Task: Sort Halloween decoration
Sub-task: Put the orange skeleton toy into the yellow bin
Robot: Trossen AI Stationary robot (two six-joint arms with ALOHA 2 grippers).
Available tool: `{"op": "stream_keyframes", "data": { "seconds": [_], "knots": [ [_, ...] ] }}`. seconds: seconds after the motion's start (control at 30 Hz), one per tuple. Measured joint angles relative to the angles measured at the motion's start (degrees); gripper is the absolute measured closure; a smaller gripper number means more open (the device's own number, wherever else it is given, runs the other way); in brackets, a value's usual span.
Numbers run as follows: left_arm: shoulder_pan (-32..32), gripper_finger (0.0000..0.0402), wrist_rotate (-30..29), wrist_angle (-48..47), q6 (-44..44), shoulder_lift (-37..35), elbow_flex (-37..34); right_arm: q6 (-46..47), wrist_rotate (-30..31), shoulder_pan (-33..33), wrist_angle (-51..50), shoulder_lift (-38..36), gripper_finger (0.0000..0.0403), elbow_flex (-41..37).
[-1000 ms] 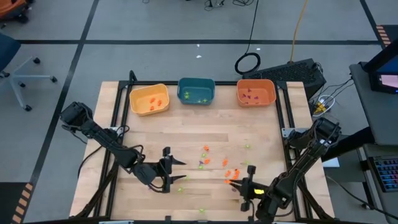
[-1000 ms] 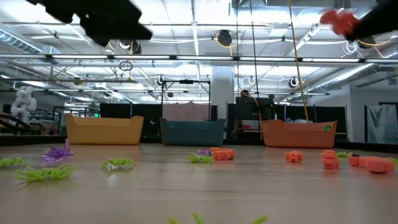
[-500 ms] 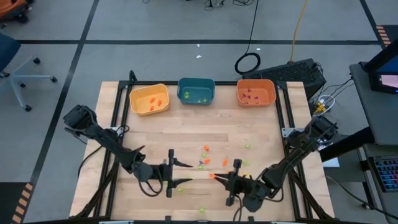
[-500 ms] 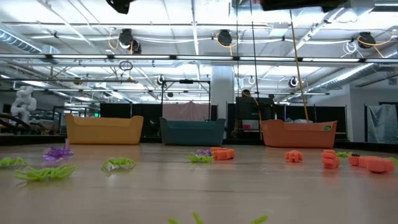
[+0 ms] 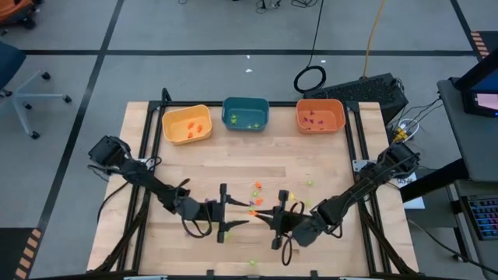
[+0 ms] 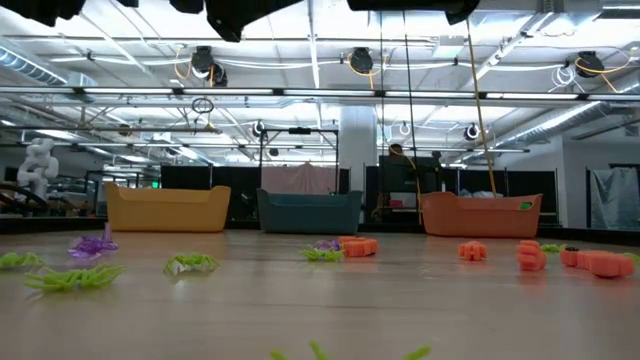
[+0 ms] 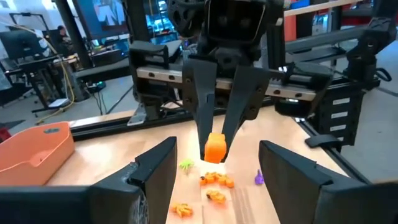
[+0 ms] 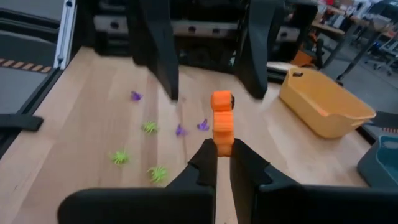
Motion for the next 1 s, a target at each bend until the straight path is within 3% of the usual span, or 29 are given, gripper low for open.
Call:
{"op": "stream_keyframes", "data": {
  "seconds": [0.43, 0.7, 0.87, 1.0],
  "knots": [
    [0.5, 0.0181, 0.1, 1.3, 0.0, 0.9, 0.5, -1.4, -0.2, -1.1, 1.6, 0.0, 0.0399, 0.0],
    [1.2, 0.0257, 0.3, 0.9, 0.0, 0.9, 0.5, -1.3, -0.2, -1.1, 1.6, 0.0, 0.0398, 0.0],
    [2.0, 0.0297, 5.2, 0.8, -0.1, 0.9, 0.5, -1.3, -0.5, -1.2, 1.6, 0.0, 0.0398, 0.0],
    [2.3, 0.0325, 5.6, 0.8, -0.1, 0.9, 0.5, -1.3, -0.6, -1.1, 1.6, 0.0, 0.0398, 0.0]
  ]
}}
